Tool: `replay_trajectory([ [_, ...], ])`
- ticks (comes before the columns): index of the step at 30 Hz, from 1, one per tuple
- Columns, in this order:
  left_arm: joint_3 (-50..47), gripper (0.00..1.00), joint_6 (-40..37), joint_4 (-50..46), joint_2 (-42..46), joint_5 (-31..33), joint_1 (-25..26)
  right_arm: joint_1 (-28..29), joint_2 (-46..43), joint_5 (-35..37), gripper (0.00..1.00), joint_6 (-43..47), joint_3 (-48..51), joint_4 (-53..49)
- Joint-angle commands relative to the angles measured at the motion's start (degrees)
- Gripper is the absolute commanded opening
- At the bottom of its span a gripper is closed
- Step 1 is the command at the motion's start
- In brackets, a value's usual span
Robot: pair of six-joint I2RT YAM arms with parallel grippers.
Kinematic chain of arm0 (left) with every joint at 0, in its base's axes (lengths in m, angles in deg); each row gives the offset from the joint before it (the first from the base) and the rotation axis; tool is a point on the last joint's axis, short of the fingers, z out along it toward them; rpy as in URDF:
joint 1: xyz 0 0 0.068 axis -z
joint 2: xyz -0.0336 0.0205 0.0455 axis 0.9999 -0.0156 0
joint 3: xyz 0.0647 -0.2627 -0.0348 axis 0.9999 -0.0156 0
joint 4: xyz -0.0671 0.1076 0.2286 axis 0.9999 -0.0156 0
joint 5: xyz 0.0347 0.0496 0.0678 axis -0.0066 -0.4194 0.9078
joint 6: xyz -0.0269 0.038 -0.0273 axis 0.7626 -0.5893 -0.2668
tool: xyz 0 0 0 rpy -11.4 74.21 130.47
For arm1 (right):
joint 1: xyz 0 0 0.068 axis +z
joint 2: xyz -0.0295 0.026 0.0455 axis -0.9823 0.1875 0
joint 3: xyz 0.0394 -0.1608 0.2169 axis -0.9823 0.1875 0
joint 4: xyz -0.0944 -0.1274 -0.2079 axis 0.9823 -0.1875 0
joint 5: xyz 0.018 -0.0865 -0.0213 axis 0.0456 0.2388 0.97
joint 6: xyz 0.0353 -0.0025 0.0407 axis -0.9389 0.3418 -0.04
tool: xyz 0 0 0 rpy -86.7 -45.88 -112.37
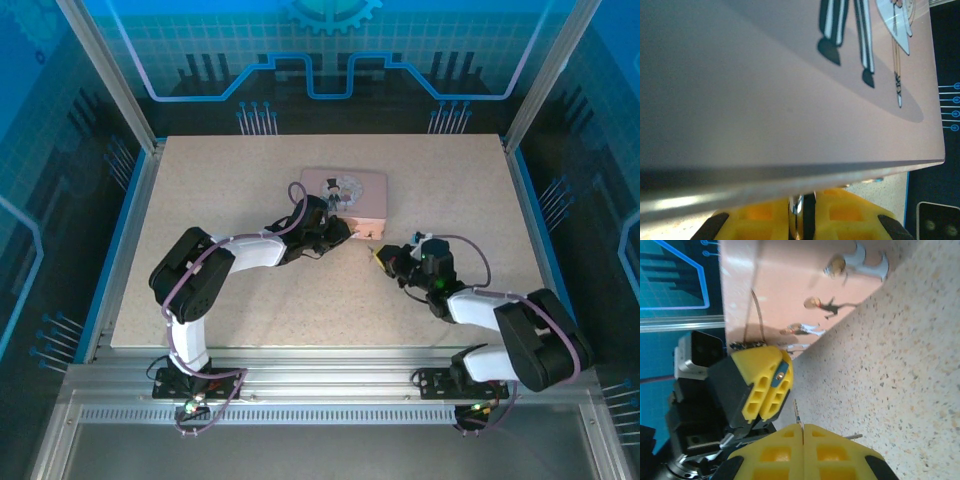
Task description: Unlock the padlock with the key
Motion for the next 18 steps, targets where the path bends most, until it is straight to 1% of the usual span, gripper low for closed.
replay_trajectory([
  [1,2.1,0.10,3.0,1.1,2.3,-0.3,-0.2,3.0,4.0,2.9,0.00,-3.2,0.1,9.7],
  [5,1.9,0.10,3.2,1.6,2.3,-0.4,-0.2,5.7,10.1,4.6,0.00,-5.8,-0.4,17.9],
  [9,1.5,0.10,3.9,2.3,2.2,-0.8,-0.2,6.6,13.9,6.3,0.00,-7.4,-0.5,23.8],
  [12,1.3,0.10,4.0,2.7,2.0,-1.0,-0.2,6.7,15.2,6.8,0.00,-7.7,-0.5,26.2],
  [18,1.2,0.10,4.6,3.2,1.8,-1.4,-0.2,6.8,17.5,6.5,0.00,-8.3,-1.8,27.3],
])
